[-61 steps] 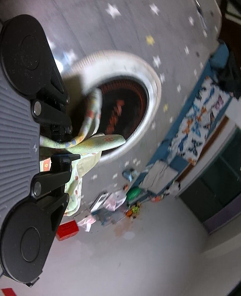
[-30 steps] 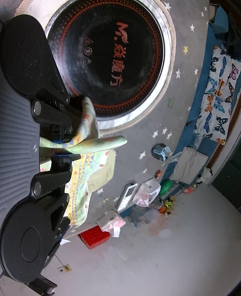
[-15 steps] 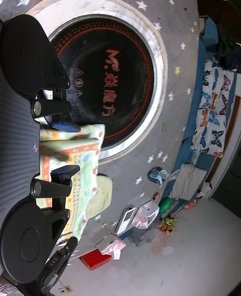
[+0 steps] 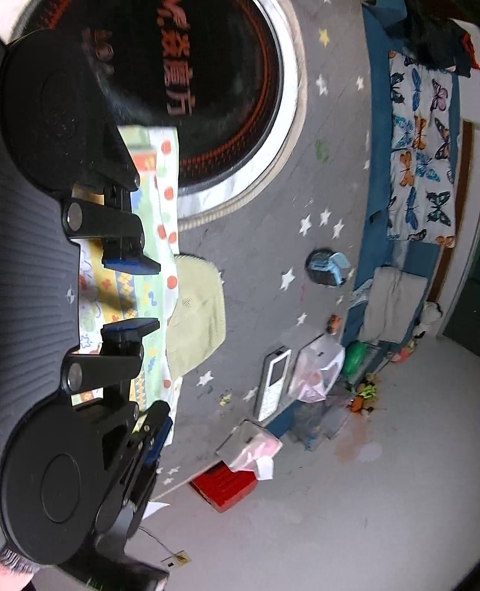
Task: Fold clothes
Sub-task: 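Lay the folded shirt down and open both tools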
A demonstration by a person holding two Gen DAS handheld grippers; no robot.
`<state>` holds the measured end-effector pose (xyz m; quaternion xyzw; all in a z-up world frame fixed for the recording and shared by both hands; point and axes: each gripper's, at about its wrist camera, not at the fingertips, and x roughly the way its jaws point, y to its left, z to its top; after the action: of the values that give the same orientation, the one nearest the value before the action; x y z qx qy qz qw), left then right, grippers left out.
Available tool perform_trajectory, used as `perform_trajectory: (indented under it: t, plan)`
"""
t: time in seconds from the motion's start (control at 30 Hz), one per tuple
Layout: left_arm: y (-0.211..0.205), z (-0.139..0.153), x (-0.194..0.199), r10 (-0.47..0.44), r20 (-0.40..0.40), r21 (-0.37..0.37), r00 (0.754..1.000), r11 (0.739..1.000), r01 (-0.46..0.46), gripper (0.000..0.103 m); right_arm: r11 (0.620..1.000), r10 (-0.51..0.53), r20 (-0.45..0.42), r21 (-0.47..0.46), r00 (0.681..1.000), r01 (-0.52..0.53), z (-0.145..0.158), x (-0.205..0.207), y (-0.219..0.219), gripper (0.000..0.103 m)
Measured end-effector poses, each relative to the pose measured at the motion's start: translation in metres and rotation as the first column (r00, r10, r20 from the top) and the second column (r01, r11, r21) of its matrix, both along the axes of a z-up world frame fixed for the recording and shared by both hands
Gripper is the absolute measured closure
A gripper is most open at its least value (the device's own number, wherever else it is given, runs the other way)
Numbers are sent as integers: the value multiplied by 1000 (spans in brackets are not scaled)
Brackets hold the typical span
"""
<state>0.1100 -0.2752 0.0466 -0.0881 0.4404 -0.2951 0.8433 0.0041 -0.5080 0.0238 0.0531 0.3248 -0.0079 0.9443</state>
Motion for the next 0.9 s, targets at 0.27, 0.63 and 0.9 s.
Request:
perform_trajectory:
  t: [0.27, 0.63, 0.9]
  plan:
    - [-3, -8, 1, 12, -9, 17, 1000, 1000, -11, 76, 999, 41, 11, -8, 999, -40, 2, -1, 11, 65]
    - [31, 14, -57, -37, 48, -16, 998, 999, 38, 74, 992, 127, 52, 10, 990, -128, 22, -52, 43, 52]
    - [58, 10, -109, -63, 75, -20, 995, 998, 64, 74, 978, 205, 57, -52, 977, -202, 20, -100, 82, 47]
